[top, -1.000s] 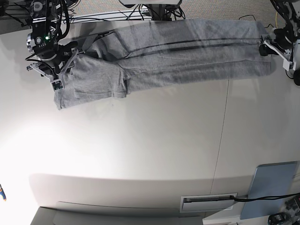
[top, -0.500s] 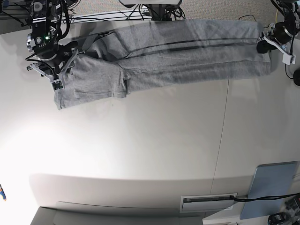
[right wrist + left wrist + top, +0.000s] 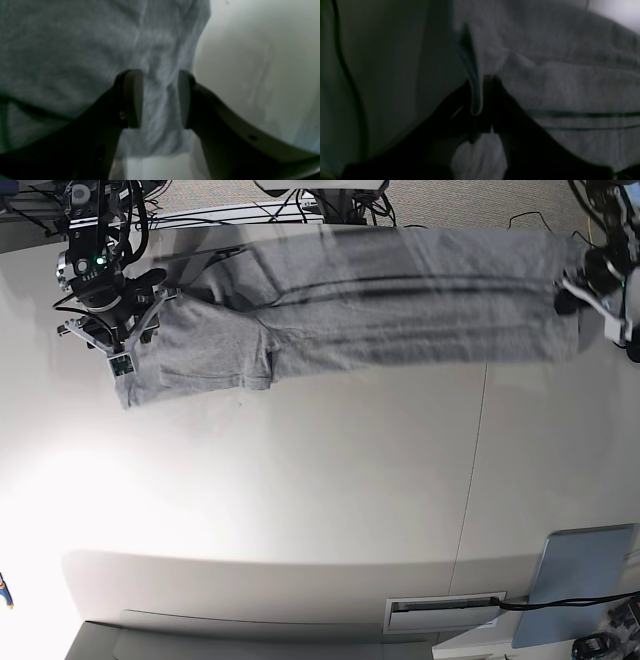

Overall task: Fold the T-shirt properly
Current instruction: 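Hold the folded strip with both grippers and smooth it flat, then fold the strip end with the left gripper toward the right gripper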

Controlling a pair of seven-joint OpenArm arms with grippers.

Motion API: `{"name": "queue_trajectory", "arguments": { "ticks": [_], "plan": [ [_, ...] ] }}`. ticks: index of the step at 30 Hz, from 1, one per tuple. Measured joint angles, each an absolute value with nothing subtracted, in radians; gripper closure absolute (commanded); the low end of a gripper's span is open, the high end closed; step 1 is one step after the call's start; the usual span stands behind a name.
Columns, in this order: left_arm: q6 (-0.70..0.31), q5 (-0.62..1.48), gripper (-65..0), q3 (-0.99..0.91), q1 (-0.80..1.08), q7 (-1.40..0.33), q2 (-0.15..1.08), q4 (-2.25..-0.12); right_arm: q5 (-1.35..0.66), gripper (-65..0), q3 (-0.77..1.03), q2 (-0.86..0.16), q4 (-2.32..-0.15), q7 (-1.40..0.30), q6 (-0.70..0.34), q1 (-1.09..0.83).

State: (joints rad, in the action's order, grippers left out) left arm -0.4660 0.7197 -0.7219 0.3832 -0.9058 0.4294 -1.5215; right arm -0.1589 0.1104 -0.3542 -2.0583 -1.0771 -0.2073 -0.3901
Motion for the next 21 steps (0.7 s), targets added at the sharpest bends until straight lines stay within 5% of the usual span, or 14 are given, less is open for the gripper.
{"name": "queue_trajectory", "arguments": {
  "ticks": [9,15,21],
  "plan": [
    [-0.395,0.518,0.0,-0.722,0.328,-0.937,0.428,-1.634,-0.159,-23.4,0.234,-0.354,-2.058,-1.046,-0.188,-0.39],
    [-0.403,0.834,0.0,-0.722,0.4,-1.14,0.413,-1.867,-0.159,-23.4,0.268,-0.354,-2.058,-1.043,-0.187,-0.39],
    [-0.448,1.035,0.0,-0.722,0.479,-1.169,0.255,-2.059,-0.178,-23.4,0.268,-0.351,-2.059,-1.043,-0.186,-0.391]
  ]
}}
